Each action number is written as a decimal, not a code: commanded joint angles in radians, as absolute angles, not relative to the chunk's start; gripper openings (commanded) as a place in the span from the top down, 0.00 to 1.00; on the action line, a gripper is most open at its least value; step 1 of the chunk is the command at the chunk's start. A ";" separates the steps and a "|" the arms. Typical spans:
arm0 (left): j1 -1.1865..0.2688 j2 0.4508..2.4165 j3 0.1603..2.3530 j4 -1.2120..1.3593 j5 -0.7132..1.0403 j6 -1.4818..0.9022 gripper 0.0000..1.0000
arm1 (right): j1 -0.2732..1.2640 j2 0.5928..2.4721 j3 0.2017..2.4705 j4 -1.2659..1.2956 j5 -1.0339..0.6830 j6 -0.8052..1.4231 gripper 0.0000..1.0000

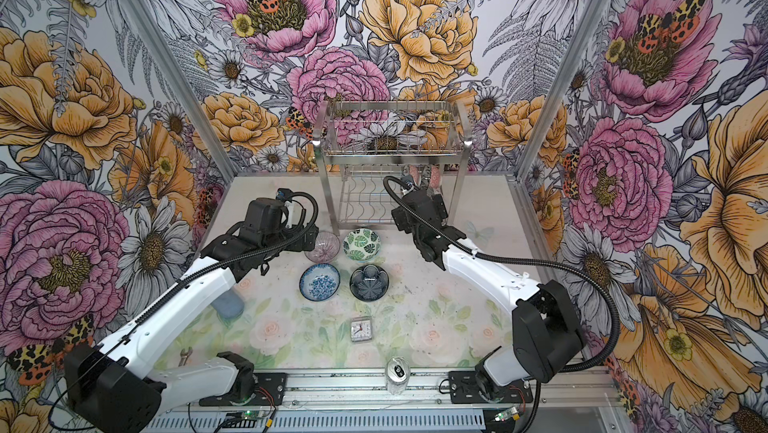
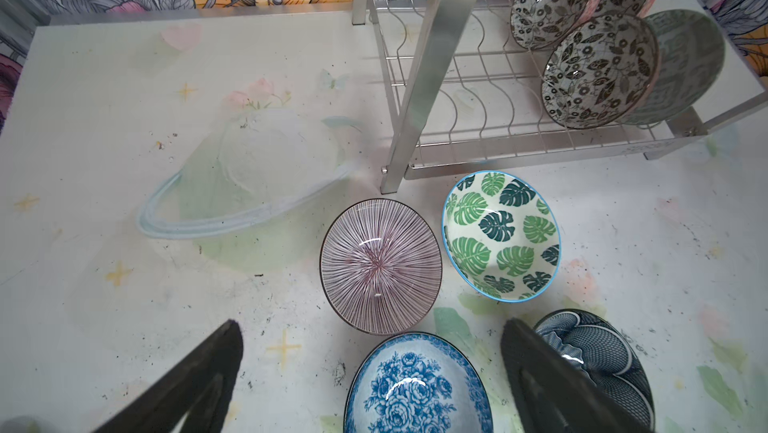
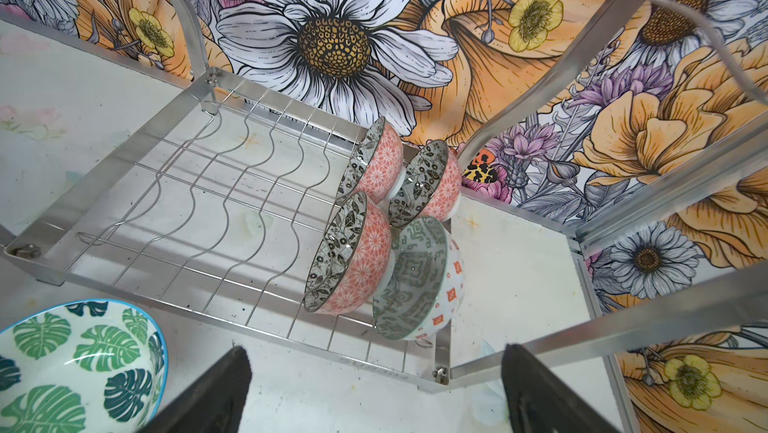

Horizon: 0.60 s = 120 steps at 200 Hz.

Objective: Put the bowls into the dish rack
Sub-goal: 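Move the left gripper to the purple-striped bowl while the right gripper waits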

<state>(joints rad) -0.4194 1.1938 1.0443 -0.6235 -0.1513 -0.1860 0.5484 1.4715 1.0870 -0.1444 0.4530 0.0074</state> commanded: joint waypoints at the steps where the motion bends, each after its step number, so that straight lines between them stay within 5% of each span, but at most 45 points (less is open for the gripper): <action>1: -0.411 1.221 1.023 -0.552 -0.193 -0.242 0.01 | 0.542 1.454 1.083 -0.150 0.426 0.039 0.04; 120: -0.322 1.393 0.937 -0.412 -0.136 -0.305 0.01 | 0.490 1.453 1.126 -0.166 0.316 0.145 0.04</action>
